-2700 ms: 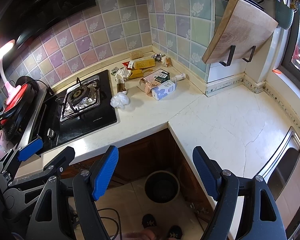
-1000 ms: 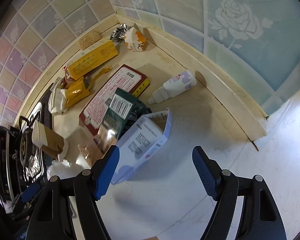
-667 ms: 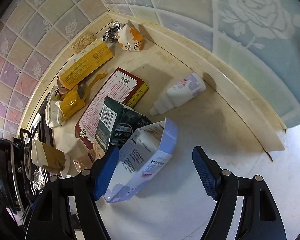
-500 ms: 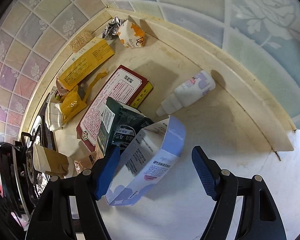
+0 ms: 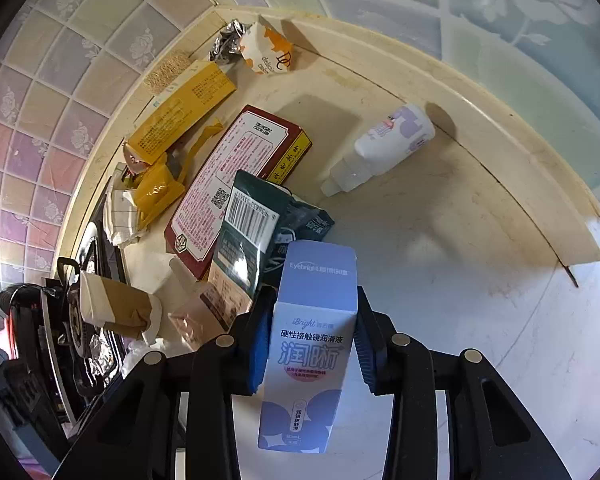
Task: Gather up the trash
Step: 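Grasp the clear plastic bag with the left tool while the right tool grasps the white-blue carton, then carry the plastic bag and carton down over the floor bin with both tools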
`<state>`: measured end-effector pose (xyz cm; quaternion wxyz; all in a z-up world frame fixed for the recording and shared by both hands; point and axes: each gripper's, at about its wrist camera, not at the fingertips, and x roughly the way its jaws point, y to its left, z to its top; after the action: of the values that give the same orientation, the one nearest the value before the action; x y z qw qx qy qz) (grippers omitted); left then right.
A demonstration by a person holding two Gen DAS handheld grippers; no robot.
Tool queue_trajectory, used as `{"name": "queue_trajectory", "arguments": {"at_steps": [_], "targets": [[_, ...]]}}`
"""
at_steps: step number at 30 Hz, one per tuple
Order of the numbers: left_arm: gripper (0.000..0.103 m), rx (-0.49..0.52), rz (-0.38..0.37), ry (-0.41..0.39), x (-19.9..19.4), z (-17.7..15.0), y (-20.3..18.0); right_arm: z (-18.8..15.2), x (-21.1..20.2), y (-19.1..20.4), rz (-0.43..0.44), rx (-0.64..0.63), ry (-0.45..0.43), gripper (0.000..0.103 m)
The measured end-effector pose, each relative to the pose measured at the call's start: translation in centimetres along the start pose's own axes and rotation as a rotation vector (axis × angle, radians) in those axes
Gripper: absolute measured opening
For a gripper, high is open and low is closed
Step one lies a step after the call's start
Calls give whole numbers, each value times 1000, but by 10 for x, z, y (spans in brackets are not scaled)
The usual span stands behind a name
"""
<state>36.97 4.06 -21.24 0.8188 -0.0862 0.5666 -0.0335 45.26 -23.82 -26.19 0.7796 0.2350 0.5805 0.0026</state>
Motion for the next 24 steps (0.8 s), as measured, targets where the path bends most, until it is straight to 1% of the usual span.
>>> {"name": "queue_trajectory", "arguments": {"at_steps": [2,3,4,7,12,15,18,24], "targets": [[41,5,-8,-1,-1,0,-1,-6,-7,-3,7,-8,-18,36],[40,10,-9,1,-2,-1,-3,-8,-11,-4,13,-10,-24,36],[35,15,-9,2,-4,-2,-4,-11,-15,-4,19,-11,-31,36],[31,22,-20,9,-11,-8,-7,-19,-33,-5,31,-27,-60,36],[30,53,-63,-4,-38,-27,-12,-41,-72,1,52,-60,-117,36],[30,93,-83,-29,-62,-42,-15,-59,-95,6,61,-73,-145,36],[30,132,-100,-60,-88,-59,-15,-83,-117,10,59,-87,-173,36],[30,188,-156,-111,-137,-99,-13,-152,-157,12,58,-99,-211,36]]}}
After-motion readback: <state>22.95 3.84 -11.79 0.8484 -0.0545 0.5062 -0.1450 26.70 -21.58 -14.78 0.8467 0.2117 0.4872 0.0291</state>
